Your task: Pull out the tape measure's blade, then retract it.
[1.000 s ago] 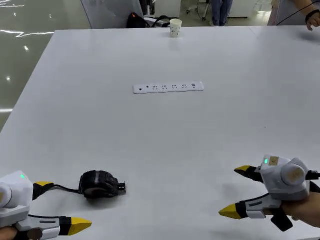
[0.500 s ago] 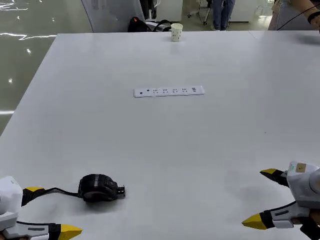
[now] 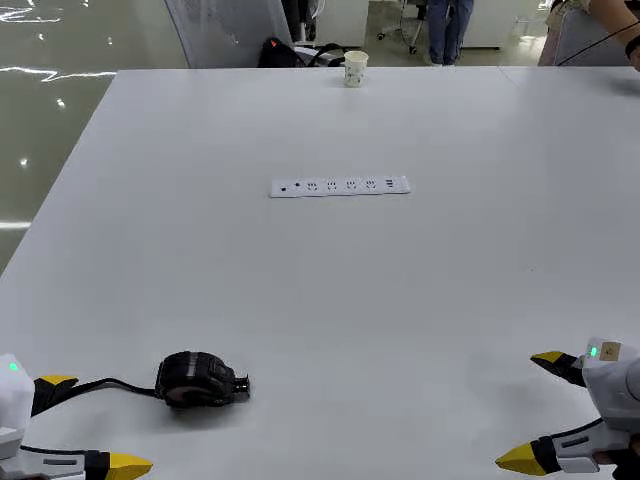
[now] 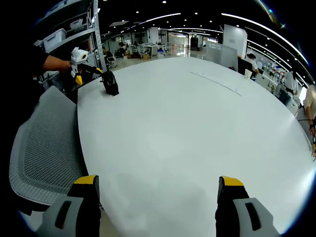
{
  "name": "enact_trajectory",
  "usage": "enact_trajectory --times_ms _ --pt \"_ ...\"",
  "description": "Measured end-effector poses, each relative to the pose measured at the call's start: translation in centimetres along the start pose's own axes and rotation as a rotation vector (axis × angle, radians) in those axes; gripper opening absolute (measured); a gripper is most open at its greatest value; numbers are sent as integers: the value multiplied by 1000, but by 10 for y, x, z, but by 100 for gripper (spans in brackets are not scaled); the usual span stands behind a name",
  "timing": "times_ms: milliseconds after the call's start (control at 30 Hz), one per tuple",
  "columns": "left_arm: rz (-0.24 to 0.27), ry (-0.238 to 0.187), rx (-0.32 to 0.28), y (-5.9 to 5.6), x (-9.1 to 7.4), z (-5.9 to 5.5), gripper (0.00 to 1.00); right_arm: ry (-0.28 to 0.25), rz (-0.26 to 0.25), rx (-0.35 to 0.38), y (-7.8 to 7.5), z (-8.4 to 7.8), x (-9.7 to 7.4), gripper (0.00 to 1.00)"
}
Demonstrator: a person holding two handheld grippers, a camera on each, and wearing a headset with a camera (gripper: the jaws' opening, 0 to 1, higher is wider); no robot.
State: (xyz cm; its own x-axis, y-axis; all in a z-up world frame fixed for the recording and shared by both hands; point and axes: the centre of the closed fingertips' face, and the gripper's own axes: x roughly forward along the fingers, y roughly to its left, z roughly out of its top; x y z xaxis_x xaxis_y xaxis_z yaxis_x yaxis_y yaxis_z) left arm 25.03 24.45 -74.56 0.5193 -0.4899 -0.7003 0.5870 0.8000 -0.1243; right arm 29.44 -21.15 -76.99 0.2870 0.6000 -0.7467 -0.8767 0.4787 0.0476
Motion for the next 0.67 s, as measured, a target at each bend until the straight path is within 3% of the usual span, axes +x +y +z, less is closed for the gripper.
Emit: enact_trajectory --times_ms 400,667 --pt "-20 23 11 -3 0 -6 99 -13 3 2 1 8 2 99" --pt "-20 24 16 -2 1 -7 99 -7 5 10 5 4 2 99"
